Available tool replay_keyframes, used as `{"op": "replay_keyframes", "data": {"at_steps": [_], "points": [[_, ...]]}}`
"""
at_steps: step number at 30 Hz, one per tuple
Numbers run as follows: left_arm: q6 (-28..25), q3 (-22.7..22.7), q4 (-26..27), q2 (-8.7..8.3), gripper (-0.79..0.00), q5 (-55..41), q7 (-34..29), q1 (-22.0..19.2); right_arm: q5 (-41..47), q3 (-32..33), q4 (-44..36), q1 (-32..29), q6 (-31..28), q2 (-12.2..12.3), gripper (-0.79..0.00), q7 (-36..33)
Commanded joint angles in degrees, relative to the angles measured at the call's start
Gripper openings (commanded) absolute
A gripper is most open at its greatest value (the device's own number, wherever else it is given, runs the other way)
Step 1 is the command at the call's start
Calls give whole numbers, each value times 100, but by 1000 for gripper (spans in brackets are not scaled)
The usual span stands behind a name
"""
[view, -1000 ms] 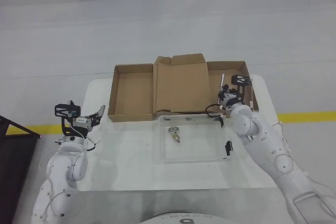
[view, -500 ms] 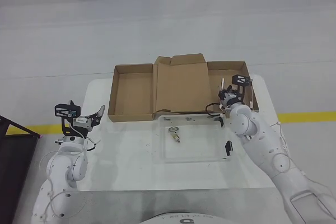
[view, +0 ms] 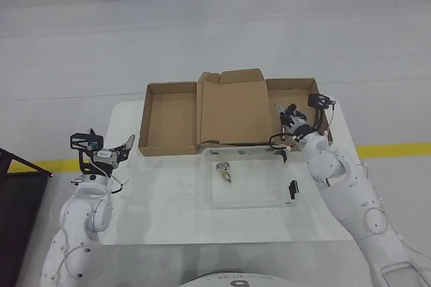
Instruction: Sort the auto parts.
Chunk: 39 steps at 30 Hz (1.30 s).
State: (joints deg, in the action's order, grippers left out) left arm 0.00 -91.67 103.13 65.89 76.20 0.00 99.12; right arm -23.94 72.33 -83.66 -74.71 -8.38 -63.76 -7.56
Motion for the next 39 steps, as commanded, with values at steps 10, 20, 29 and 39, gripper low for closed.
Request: {"op": "replay_keyframes", "data": {"at_steps": [10,20,29,39], "points": [[0,0,0,0,0,0,0,0,2536,1300,-683,-1049,-2815,288,-188,-2222],[0,0,0,0,0,0,0,0,2723,1394,-687,-1104,-2929,313,0,-2421],[-416,246,276,-39,0,1038,397,113,2472,1447,-792,-1215,-2853,310,0,-2179],[-1188,1158,872,-69,0,2787,229,242,2340,1833,-899,-1649,-3214,330,0,-1746]]}}
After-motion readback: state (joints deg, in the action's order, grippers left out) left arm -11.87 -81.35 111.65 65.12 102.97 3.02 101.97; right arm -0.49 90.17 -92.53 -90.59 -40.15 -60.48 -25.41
